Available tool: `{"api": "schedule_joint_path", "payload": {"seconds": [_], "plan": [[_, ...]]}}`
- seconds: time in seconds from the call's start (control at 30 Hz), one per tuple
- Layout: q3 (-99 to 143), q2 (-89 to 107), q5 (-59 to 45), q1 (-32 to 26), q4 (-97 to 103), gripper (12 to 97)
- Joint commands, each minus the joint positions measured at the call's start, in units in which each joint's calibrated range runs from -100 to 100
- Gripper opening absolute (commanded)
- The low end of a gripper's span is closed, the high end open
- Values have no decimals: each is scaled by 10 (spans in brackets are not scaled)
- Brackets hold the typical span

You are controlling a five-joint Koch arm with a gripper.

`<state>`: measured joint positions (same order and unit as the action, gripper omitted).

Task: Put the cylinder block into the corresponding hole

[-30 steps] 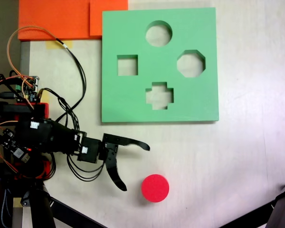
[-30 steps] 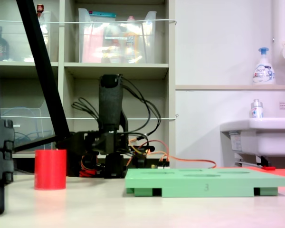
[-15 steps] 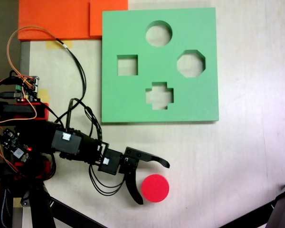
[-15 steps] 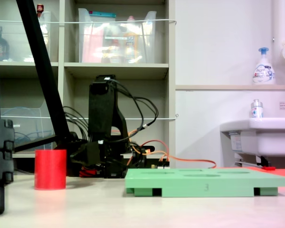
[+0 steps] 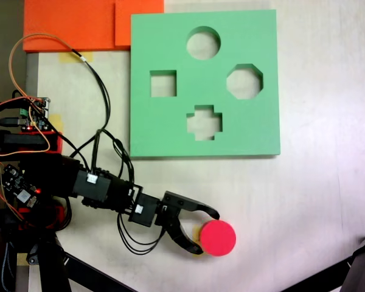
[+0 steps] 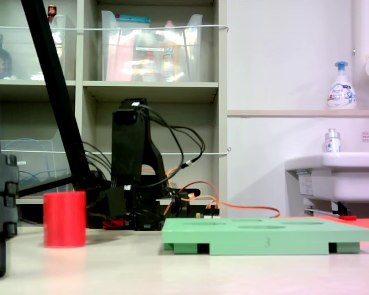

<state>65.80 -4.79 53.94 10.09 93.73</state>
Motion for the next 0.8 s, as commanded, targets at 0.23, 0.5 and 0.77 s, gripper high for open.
{"api": "schedule_joint_path", "payload": {"seconds": [0.23, 0.5, 0.77], "plan": [[4, 7, 3, -4, 63, 434], [-14, 20, 4, -7, 63, 679], [-99, -14, 7, -5, 63, 707]]}}
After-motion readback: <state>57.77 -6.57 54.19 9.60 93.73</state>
